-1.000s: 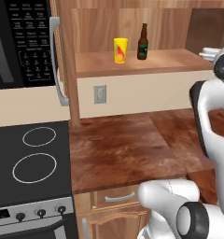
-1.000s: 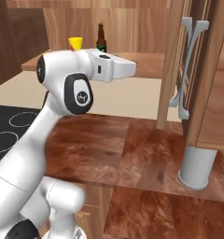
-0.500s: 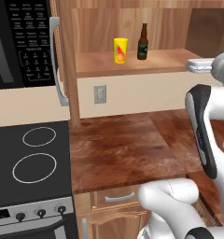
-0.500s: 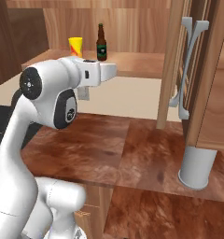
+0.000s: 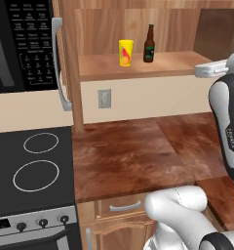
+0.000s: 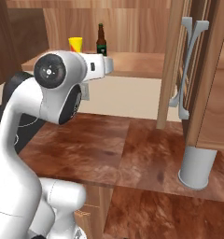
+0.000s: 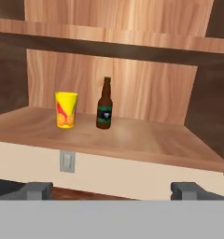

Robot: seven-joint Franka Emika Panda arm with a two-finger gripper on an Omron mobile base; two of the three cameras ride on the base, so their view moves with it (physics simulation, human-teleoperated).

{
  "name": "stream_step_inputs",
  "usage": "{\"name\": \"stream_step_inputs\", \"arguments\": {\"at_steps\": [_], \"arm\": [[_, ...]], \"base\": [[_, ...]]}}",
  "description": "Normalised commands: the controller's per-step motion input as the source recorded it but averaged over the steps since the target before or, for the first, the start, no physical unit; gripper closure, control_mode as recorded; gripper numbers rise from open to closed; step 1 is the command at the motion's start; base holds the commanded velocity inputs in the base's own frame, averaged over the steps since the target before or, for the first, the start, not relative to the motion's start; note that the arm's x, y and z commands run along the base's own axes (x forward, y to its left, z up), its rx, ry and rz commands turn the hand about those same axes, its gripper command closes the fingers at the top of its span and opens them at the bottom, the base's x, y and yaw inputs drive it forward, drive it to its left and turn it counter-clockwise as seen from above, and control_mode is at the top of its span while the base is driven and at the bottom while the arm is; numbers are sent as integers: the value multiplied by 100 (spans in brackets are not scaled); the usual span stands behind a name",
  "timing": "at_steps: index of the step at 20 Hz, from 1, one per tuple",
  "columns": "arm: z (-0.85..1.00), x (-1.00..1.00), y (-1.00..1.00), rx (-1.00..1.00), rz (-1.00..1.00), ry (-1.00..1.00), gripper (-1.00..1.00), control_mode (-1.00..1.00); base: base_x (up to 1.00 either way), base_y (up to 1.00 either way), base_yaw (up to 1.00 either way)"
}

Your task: Open the cabinet directly in front. Then move the beer and the cup to the dining counter with the candle on it.

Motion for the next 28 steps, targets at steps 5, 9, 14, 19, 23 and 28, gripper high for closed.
{"name": "stream_step_inputs", "arguments": {"at_steps": [5,9,14,19,23,28], "arm": [[0,2,10,0,0,0,-100,-100],[0,4,18,0,0,-8,-100,-100],[4,17,21,3,-2,-7,-100,-100],[12,29,6,1,-6,-8,-100,-100],[29,55,9,0,-9,0,-100,-100],[14,45,7,0,-1,15,-100,-100]], "base": [[0,0,0],[0,0,0],[0,0,0],[0,0,0],[0,0,0],[0,0,0]]}}
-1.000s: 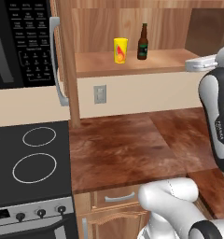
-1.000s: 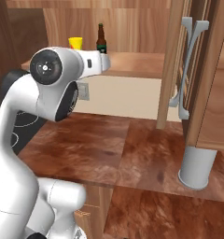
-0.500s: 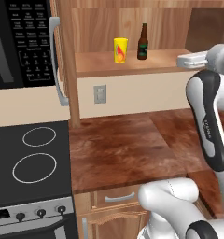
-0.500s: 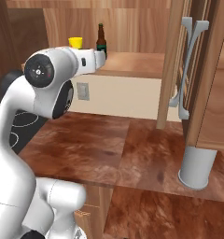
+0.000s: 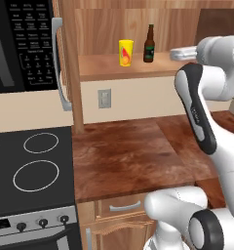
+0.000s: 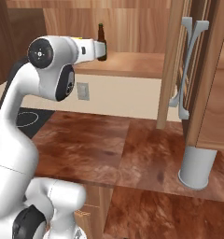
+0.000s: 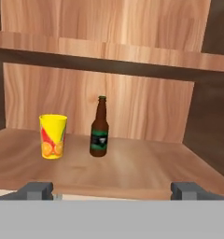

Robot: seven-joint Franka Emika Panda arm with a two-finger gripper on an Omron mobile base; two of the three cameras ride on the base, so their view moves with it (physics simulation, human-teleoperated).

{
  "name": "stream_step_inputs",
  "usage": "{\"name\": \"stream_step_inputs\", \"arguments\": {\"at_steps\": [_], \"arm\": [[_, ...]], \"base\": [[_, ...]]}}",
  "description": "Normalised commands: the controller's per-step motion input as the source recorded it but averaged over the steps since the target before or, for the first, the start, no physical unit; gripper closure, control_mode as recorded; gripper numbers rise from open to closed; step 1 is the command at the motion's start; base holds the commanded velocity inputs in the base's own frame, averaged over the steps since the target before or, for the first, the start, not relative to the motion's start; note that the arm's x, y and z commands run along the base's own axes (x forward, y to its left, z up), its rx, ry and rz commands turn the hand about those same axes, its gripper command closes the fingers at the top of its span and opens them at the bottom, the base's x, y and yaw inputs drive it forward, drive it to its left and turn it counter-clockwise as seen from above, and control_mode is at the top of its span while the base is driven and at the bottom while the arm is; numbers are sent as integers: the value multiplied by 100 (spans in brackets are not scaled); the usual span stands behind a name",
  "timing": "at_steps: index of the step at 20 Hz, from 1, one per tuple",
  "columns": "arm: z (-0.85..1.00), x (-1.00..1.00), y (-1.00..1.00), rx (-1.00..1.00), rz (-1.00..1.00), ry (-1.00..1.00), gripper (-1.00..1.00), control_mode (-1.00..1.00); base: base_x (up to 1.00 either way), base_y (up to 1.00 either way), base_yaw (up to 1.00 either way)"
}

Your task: Open the cabinet directly in front. Then move the beer and the cup to the dining counter with the candle on it.

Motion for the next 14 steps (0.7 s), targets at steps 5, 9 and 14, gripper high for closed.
{"name": "stream_step_inputs", "arguments": {"at_steps": [5,9,14], "arm": [[2,34,2,0,0,8,-100,-100],[0,19,0,0,0,0,-100,-100],[-2,16,0,0,0,0,-100,-100]], "base": [[0,0,0],[0,0,0],[0,0,0]]}}
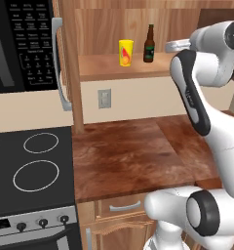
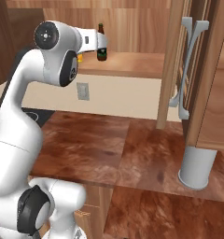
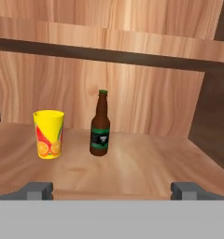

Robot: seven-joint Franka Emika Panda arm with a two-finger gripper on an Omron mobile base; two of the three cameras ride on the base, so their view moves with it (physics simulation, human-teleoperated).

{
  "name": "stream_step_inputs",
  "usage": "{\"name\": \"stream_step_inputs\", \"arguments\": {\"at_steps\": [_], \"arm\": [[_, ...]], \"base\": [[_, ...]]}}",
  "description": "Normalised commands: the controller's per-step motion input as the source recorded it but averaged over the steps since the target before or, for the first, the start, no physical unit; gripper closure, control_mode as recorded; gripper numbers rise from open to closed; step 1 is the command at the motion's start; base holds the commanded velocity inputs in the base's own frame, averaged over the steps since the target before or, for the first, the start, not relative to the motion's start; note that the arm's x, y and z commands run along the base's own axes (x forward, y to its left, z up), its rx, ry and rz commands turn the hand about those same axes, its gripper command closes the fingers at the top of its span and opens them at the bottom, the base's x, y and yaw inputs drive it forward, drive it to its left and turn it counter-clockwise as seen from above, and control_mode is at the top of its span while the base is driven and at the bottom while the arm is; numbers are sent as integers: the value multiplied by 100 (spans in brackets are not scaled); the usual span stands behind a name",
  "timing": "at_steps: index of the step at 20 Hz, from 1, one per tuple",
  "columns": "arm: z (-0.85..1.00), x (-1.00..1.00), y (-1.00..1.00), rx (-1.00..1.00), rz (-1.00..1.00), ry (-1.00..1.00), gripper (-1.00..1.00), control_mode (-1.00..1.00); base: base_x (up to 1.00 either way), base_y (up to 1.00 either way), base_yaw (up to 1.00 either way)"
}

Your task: Open the cabinet directly in front. Then move the beer and the cup to the dining counter with the candle on it.

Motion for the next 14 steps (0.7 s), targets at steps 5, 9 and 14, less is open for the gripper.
{"name": "stream_step_inputs", "arguments": {"at_steps": [5,9,14], "arm": [[-1,28,8,0,0,0,-100,-100],[0,32,25,0,-1,0,-100,-100],[0,32,32,-1,-4,0,-100,-100]], "base": [[0,0,0],[0,0,0],[0,0,0]]}}
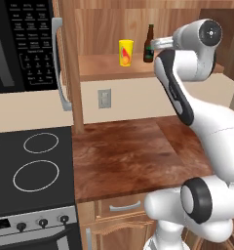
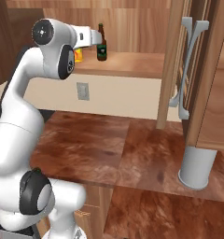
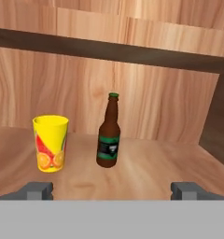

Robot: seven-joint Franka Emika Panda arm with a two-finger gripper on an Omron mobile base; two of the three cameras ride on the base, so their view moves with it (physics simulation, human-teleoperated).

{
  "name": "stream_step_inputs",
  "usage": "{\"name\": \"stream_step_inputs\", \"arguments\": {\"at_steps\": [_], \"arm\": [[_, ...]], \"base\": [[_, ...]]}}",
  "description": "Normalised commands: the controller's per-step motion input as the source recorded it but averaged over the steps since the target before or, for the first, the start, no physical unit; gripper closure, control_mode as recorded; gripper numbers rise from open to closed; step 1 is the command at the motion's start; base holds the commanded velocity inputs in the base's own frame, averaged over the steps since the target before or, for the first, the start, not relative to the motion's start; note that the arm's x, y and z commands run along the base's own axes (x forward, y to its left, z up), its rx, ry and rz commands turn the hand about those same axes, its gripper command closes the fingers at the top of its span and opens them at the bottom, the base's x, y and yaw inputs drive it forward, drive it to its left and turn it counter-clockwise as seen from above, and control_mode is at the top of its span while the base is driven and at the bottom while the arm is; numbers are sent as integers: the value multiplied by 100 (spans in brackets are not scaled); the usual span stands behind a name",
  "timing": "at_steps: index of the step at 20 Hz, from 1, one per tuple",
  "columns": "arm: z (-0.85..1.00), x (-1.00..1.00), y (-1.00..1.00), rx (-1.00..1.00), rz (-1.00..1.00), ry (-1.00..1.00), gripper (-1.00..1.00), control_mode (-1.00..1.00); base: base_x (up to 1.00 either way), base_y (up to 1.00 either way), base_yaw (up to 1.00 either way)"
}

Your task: Open the cabinet directly in front. Then move the beer and the cup to the dining counter with the candle on it.

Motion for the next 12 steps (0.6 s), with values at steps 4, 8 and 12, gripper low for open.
{"name": "stream_step_inputs", "arguments": {"at_steps": [4,8,12], "arm": [[0,30,6,0,-2,0,-100,-100],[0,37,0,0,0,0,-100,-100],[0,41,0,0,0,0,-100,-100]], "base": [[0,0,0],[0,0,0],[0,0,0]]}}
